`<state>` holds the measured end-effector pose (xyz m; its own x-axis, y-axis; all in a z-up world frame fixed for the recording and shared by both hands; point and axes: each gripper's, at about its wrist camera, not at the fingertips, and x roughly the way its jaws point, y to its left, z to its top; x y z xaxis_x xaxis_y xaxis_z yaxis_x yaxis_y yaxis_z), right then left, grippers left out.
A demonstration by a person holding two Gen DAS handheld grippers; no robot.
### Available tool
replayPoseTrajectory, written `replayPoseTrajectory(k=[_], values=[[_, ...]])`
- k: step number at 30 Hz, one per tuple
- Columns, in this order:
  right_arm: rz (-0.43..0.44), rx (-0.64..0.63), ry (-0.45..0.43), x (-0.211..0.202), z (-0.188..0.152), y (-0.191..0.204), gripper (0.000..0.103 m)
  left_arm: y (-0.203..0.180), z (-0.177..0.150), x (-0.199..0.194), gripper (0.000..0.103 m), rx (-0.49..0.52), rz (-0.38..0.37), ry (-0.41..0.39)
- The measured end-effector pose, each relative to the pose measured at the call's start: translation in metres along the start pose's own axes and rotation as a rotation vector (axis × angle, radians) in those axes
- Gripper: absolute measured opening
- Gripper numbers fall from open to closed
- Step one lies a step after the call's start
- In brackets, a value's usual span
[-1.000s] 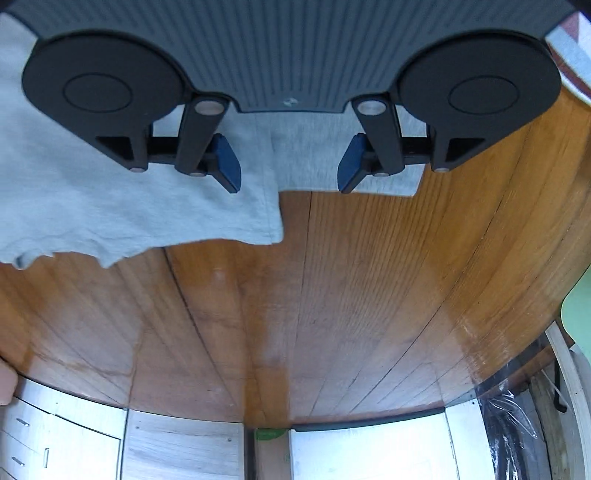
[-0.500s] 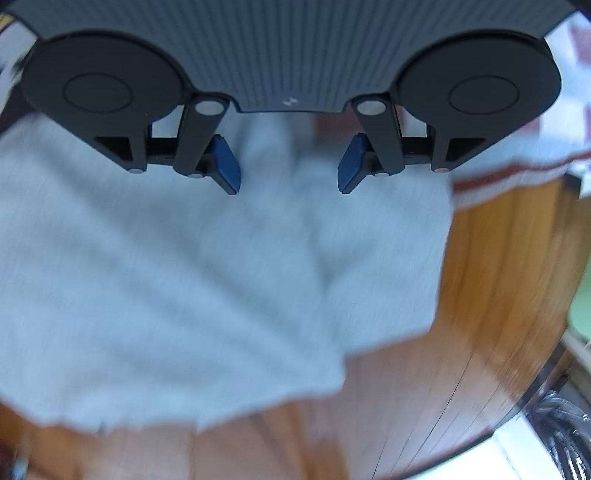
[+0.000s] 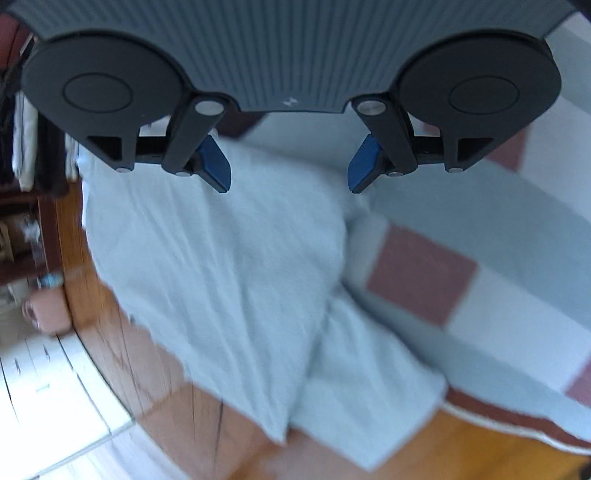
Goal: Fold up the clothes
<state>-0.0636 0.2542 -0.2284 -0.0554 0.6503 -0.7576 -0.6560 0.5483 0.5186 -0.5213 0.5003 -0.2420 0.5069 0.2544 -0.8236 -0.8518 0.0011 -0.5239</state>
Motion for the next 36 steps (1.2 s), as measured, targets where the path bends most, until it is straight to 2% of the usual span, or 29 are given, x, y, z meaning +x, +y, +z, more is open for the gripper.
replayPoseTrajectory(k=[2, 4, 5, 7, 8, 9, 10, 11, 12, 13, 14, 16, 17, 18, 22, 23, 27, 30, 32, 34, 35, 36], values=[[0.052, 0.121, 0.031, 0.009, -0.004, -0.012, 0.055, -0.003, -0.001, 0.008, 0.071, -0.011, 0.038, 0.012], [0.082, 0.204, 0.035, 0.016, -0.008, -0.02, 0.057, -0.003, 0.0, 0.014, 0.074, -0.032, 0.074, -0.023], [0.07, 0.22, 0.022, 0.02, -0.008, -0.02, 0.06, -0.003, 0.001, 0.016, 0.08, -0.038, 0.087, -0.046], [0.048, 0.23, -0.023, 0.025, -0.006, -0.017, 0.068, -0.008, 0.004, 0.016, 0.077, -0.017, 0.109, -0.074], [0.038, 0.227, -0.053, 0.028, -0.004, -0.015, 0.068, -0.012, 0.004, 0.017, 0.068, 0.002, 0.12, -0.086], [0.024, 0.218, -0.082, 0.03, -0.003, -0.011, 0.068, -0.018, 0.003, 0.019, 0.036, 0.05, 0.133, -0.088], [-0.009, 0.175, -0.105, 0.032, -0.001, -0.006, 0.068, -0.023, 0.002, 0.021, 0.014, 0.093, 0.149, -0.076], [-0.043, 0.132, -0.129, 0.034, 0.0, 0.0, 0.067, -0.027, 0.0, 0.023, 0.009, 0.122, 0.162, -0.066], [-0.077, 0.089, -0.152, 0.037, 0.001, 0.006, 0.051, -0.033, -0.003, 0.023, 0.009, 0.165, 0.192, -0.076], [-0.11, 0.046, -0.176, 0.039, 0.002, 0.012, 0.003, -0.042, -0.005, 0.021, 0.009, 0.253, 0.276, -0.101], [-0.144, 0.003, -0.199, 0.042, 0.004, 0.018, 0.004, -0.049, -0.007, 0.019, 0.006, 0.326, 0.347, -0.121], [-0.176, -0.118, -0.287, 0.032, 0.0, 0.03, 0.003, -0.054, -0.011, 0.017, 0.003, 0.368, 0.409, -0.13], [-0.19, -0.191, -0.312, 0.025, -0.005, 0.037, 0.003, -0.054, -0.012, 0.016, 0.003, 0.381, 0.431, -0.129], [-0.203, -0.253, -0.33, 0.019, -0.01, 0.043, 0.003, -0.047, -0.009, 0.018, 0.003, 0.364, 0.421, -0.108], [-0.265, -0.221, -0.242, 0.039, -0.013, 0.023, 0.002, -0.044, 0.003, 0.021, 0.003, 0.378, 0.423, -0.079], [-0.263, -0.182, -0.248, 0.038, -0.013, 0.019, 0.002, -0.044, 0.002, 0.022, 0.004, 0.384, 0.431, -0.077], [-0.269, -0.22, -0.288, 0.021, -0.011, 0.021, 0.002, -0.044, -0.001, 0.018, 0.005, 0.392, 0.448, -0.069], [-0.269, -0.167, -0.28, 0.016, -0.008, 0.009, 0.002, -0.047, -0.008, 0.002, 0.006, 0.401, 0.48, -0.133], [-0.258, -0.149, -0.268, 0.015, -0.01, 0.004, 0.003, -0.063, -0.017, -0.015, 0.006, 0.468, 0.52, -0.237], [-0.285, -0.19, -0.274, 0.013, -0.011, 0.01, 0.005, -0.081, -0.024, -0.028, 0.01, 0.511, 0.453, -0.321], [-0.298, -0.21, -0.278, 0.012, -0.012, 0.012, 0.005, -0.092, -0.028, -0.029, 0.012, 0.53, 0.407, -0.342], [-0.311, -0.228, -0.28, 0.01, -0.012, 0.015, 0.006, -0.103, -0.032, -0.024, 0.015, 0.548, 0.36, -0.329]])
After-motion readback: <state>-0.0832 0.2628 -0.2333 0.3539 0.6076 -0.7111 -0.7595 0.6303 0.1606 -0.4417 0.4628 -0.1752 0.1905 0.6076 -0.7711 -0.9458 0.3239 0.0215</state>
